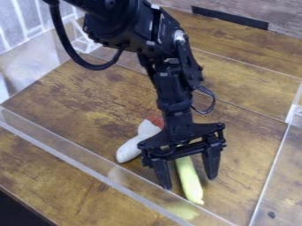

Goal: Move the green spoon to the left

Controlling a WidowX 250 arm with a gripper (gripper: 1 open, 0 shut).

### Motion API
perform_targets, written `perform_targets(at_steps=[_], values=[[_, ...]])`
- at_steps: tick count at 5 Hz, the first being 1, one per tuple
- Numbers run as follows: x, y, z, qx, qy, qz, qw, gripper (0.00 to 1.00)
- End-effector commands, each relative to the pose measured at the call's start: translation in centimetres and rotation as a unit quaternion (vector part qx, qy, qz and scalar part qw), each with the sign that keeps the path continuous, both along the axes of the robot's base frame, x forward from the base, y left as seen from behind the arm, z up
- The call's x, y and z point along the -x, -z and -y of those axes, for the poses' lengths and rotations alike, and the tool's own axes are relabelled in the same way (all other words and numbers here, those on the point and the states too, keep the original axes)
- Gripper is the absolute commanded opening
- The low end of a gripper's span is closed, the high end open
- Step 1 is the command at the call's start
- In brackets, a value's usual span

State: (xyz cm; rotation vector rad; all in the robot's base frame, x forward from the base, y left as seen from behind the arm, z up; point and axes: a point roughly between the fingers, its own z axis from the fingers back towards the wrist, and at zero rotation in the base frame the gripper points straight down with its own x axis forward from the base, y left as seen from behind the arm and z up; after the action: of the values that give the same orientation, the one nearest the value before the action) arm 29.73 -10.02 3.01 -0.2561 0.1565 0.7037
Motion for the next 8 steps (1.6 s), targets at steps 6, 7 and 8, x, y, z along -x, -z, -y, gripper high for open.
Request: perform_targets(at_steps=[6,7,8], values=[[-1.0,-5.5,1.3,0.004,0.063,0.050,0.9968,0.00],[-0.8,-8.2,1.8,0.002,0.108,0.068,0.9918,0.00],[-0.4,-10.1,2.7,-0.008,0.146,0.082,0.9859,0.00]])
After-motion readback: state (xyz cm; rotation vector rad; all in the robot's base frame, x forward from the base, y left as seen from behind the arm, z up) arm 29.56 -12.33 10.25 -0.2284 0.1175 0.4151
